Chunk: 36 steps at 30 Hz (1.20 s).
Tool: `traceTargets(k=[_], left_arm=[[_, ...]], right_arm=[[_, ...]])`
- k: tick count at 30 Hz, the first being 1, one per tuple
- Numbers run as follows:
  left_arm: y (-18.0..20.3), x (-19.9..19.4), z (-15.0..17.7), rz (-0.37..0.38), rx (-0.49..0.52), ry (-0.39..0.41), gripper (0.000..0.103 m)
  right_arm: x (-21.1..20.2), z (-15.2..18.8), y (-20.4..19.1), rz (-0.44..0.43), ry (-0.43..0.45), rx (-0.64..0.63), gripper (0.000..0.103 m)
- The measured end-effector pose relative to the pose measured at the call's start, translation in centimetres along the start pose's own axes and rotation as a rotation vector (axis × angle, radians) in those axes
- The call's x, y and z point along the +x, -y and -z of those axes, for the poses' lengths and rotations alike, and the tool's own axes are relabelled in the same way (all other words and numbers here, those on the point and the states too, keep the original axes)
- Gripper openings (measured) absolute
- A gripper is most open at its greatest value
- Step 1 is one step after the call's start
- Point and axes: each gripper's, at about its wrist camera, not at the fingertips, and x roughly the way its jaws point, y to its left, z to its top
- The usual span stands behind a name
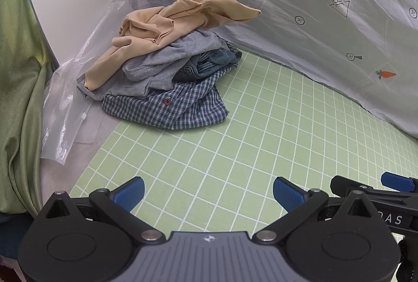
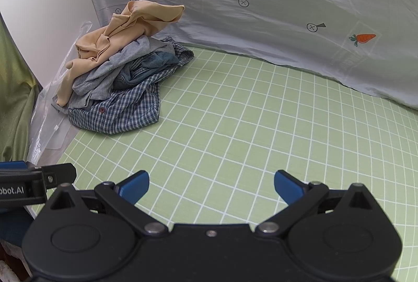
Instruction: Fold clothes
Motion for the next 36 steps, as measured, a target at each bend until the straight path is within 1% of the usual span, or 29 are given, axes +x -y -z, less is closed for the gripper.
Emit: traceTargets(k=[12,17,19,23,28,31,34,35,36], left_arm=[[0.5,1.3,-1.3,0.018,0.022,-0.006,0.103],[0.4,2.3,-2.6,0.026,0.027,-0.001,0.103],[0.0,2.8,-3.3,0.030,0.016,0.001,0.103],[-1.2,4.3,-5.4,-0.004,-0.011,0.011,0.103],[-4.1,6.6,-9.3,-0.068,-0.069,0.039,0.103],[-6.6,7.8,-12.5,-0.107,-0.106,0.078,0.103],[-9.7,8.7,-16.2,-0.169,-0.129,0.132,0.103],[-10.7,9.3,-17.5,-0.183,-0.142,0.145,0.103],[-11.7,9.9,-18.7,-0.195,-0.155,0.158,0.103]], right_arm=[[0.2,-0.5,0.3,0.026,0.009,0.009,0.103],[0.9,-1.5,0.0,0.047,0.037,-0.008,0.103],[1.4,-2.2,-0.2,0.074,0.063,-0.037,0.103],[2.9,-3.9,-0.8,0.119,0.101,-0.089,0.103],[5.6,-7.4,-1.5,0.112,0.121,-0.096,0.103],[7.3,-10.6,-2.5,0.099,0.150,-0.103,0.103],[8.5,-14.9,-4.0,0.051,0.199,-0.122,0.103],[8.9,-16.4,-4.7,0.016,0.218,-0.166,0.103],[9.4,-18.1,-5.7,-0.005,0.239,-0.183,0.103]])
